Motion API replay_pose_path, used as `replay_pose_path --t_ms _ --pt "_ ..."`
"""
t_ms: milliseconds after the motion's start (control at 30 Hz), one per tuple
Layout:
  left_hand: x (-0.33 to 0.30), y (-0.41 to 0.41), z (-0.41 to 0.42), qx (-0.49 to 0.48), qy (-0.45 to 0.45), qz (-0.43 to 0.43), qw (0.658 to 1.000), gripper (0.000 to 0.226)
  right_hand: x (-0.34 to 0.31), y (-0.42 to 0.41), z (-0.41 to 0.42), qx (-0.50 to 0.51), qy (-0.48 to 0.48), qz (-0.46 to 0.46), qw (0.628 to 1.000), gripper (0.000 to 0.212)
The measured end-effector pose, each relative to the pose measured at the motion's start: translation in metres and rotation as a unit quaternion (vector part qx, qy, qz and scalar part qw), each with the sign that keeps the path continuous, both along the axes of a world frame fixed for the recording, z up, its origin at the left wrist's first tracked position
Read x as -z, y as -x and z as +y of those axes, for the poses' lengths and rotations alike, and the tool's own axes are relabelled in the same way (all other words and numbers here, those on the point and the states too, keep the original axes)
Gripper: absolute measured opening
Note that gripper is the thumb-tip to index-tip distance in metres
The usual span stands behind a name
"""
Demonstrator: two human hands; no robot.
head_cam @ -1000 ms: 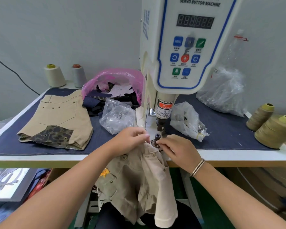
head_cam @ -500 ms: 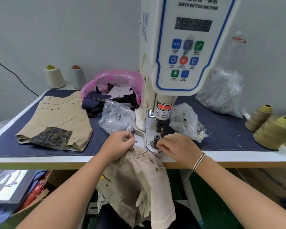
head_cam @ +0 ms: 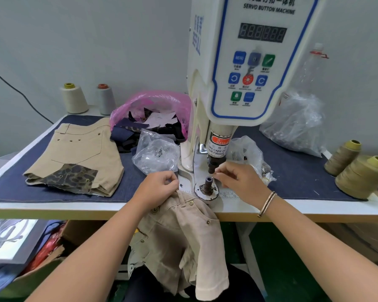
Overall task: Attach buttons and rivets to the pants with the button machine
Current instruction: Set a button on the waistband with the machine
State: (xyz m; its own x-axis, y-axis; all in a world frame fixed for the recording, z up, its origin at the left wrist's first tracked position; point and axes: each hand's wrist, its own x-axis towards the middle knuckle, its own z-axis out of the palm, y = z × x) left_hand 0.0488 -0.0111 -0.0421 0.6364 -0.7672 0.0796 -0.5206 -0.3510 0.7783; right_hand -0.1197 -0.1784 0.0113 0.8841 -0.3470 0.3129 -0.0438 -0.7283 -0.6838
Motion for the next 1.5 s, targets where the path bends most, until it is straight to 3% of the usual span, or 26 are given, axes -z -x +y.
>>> replay_pose_path --t_ms 200,300,400,467,733,867,967,1000,1067,1167,1267,1333,1433,1500 --pt "-0.002 0.001 0.0 0.001 0.002 0.012 1.0 0.018 -0.002 -0.005 0.001 0.004 0.08 0.034 0.996 0.036" --pt "0.0 0.0 0.0 0.005 0.003 0.016 1.0 0.018 -0.003 -0.008 0.0 -0.002 0.112 0.044 0.993 0.034" --pt "-0.001 0.0 0.0 0.004 0.004 0.018 1.0 0.018 0.0 -0.006 -0.002 -0.005 0.064 0.028 0.998 0.009" --pt "-0.001 0.0 0.0 0.007 0.003 0.017 1.0 0.018 0.002 -0.002 -0.001 -0.002 0.018 0.021 1.0 0.005" --pt "-0.007 0.004 0.004 0.03 0.039 0.048 0.998 0.022 0.014 0.02 0.017 0.064 -0.046 -0.058 0.995 0.028" --pt "-0.029 0.014 0.002 0.095 0.076 0.046 0.992 0.021 0.013 0.029 0.04 0.058 -0.013 -0.085 0.995 0.012" --pt "-0.05 0.03 -0.006 0.147 0.114 0.043 0.982 0.018 0.015 0.029 0.064 0.013 -0.077 0.051 0.996 0.042" --pt "-0.056 0.036 -0.008 0.159 0.12 0.037 0.979 0.018 0.017 0.027 0.071 0.008 -0.072 0.101 0.992 0.039" --pt "-0.067 0.046 -0.012 0.165 0.129 0.021 0.978 0.017 0.016 0.023 0.078 0.007 -0.116 0.094 0.989 0.008" --pt "-0.074 0.046 -0.003 0.106 0.186 -0.076 0.974 0.012 0.01 0.028 0.066 0.04 -0.348 0.0 0.937 0.016" --pt "-0.054 0.046 0.034 0.032 0.248 -0.175 0.952 0.014 0.007 0.042 0.049 0.033 -0.562 -0.061 0.824 0.025" --pt "-0.02 0.059 0.067 0.055 0.206 -0.143 0.966 0.009 0.008 0.047 0.04 0.037 -0.625 -0.079 0.775 0.028" --pt "0.033 0.088 0.101 0.12 0.05 -0.077 0.988 0.005 0.008 0.047 0.032 0.07 -0.656 -0.117 0.743 0.022" --pt "0.051 0.103 0.104 0.127 0.019 -0.025 0.991 0.016 0.01 0.046 0.031 0.065 -0.666 -0.135 0.731 0.022"
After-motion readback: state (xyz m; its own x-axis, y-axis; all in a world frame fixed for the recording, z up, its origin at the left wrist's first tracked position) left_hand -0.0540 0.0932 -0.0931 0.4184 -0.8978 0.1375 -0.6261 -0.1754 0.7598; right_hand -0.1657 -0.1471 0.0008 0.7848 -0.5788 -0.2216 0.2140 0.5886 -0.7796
